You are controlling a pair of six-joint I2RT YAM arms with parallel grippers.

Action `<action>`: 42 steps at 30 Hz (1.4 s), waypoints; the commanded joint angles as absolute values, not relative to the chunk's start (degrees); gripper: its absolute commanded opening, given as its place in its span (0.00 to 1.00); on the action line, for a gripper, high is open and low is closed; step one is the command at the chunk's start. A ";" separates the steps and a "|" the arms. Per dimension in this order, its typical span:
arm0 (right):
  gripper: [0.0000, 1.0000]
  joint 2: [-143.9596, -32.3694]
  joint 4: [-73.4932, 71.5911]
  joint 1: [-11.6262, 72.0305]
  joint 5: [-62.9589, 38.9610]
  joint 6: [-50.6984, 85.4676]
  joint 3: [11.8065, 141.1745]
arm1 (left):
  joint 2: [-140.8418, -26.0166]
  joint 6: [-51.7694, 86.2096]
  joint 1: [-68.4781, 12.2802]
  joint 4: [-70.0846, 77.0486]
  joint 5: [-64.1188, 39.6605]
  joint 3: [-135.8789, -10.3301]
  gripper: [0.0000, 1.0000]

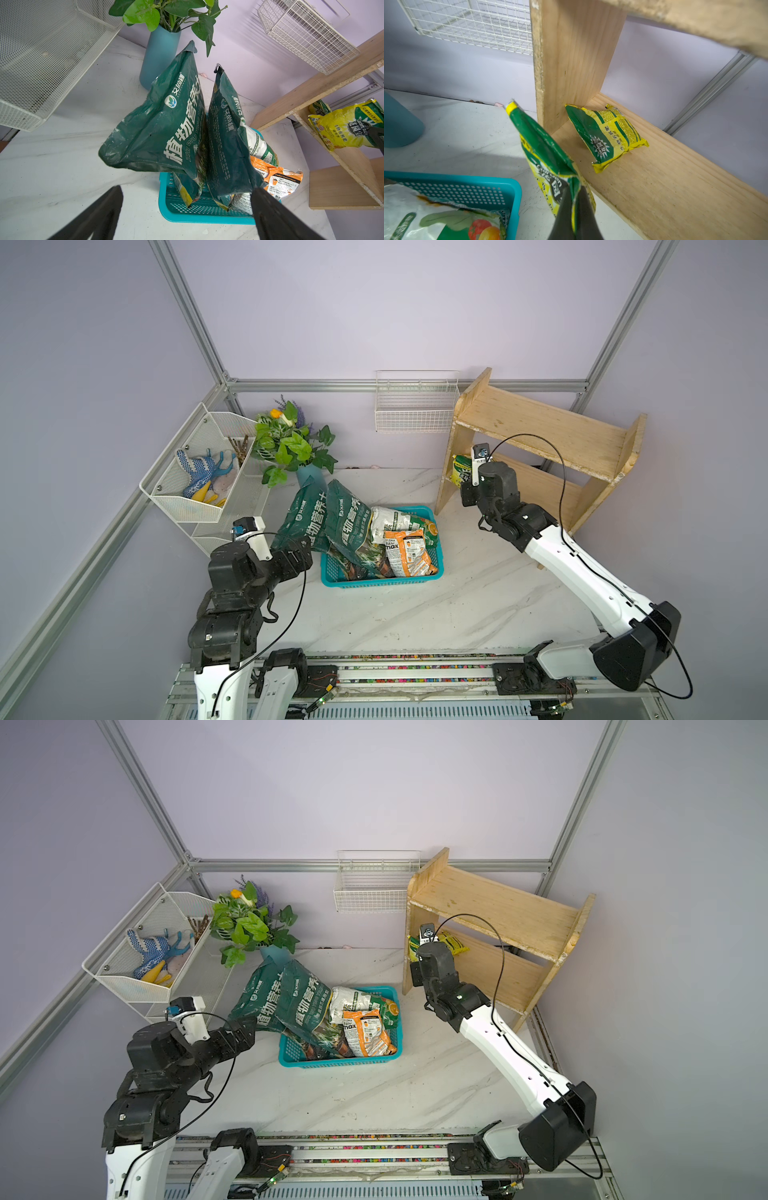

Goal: Take down the fertilizer bag from the shelf
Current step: Pick up the fertilizer bag from the shelf, then place the fertilizer bag in the storage box.

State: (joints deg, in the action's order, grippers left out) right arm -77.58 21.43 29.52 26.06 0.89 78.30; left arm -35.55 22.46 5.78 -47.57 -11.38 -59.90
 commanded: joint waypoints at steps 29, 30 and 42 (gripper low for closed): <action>0.00 -55.05 8.64 38.60 -17.46 0.62 62.91 | -35.38 22.76 6.15 -46.28 -12.62 -57.04 1.00; 0.00 -55.42 8.67 38.74 -18.19 0.79 62.54 | -35.41 22.76 6.15 -46.16 -13.18 -57.04 1.00; 0.00 -62.15 11.24 41.78 -20.98 0.00 61.57 | -37.34 22.50 6.15 -44.65 -22.86 -56.61 1.00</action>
